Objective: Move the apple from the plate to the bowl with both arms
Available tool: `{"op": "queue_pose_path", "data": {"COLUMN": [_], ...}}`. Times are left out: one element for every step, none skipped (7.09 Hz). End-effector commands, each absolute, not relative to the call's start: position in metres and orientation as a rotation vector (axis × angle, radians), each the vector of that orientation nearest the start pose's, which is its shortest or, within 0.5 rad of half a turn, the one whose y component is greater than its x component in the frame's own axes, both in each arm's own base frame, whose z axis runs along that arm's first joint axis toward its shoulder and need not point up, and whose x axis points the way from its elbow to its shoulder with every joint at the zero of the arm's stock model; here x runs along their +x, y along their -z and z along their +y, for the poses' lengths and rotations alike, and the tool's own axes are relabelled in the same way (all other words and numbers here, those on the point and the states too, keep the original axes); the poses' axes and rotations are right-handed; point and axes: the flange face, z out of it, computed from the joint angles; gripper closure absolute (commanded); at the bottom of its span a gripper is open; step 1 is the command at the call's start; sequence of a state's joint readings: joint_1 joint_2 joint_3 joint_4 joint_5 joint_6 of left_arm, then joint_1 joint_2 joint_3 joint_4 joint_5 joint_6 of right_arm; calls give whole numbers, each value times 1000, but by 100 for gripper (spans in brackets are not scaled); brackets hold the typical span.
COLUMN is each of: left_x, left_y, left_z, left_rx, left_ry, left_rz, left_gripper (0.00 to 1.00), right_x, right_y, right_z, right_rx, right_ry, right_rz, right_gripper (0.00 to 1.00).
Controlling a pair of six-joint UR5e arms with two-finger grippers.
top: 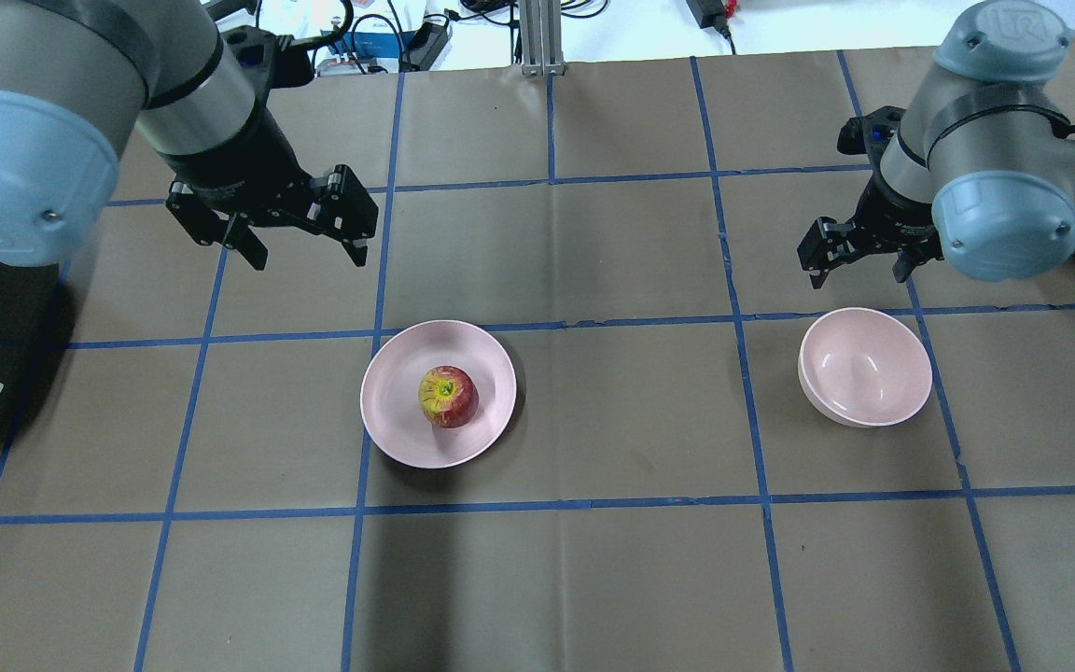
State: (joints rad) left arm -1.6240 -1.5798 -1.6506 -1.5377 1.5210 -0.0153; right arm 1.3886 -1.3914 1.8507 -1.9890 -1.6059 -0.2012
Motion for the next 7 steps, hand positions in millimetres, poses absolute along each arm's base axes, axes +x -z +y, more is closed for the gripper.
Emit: {"op": "queue_pose_path", "data": {"left_x": [-164,-165,-165,-172,-199,-221,-227], "left_y": [-387,-358,-331,-315,-301,-285,-267], "left_z": [-474,-473,-473,-473,-470,-471,-477], "left_rx": [49,52,49,70,91,44,66], "left_ry": [-195,-174,-186,-213,-231,-206,-220], "left_rz": [3180,3181,3182,3179,3169,3161,3151], "left_gripper": [0,0,0,0,0,0,0], "right_x": [29,11,-5,-35,-58,-58,-58], "right_y": [-286,-277,-272,-268,-260,-249,-239], "right_z": [-534,-530,-528,-527,-521,-515,-510], "right_rx": [-27,26,14,-39,15,16,-31], "right_ry": [-128,-160,-162,-164,-191,-165,-149], "right_rz": [3162,3151,3155,3152,3130,3137,3140], "right_gripper": [1,1,1,1,3,4,10]}}
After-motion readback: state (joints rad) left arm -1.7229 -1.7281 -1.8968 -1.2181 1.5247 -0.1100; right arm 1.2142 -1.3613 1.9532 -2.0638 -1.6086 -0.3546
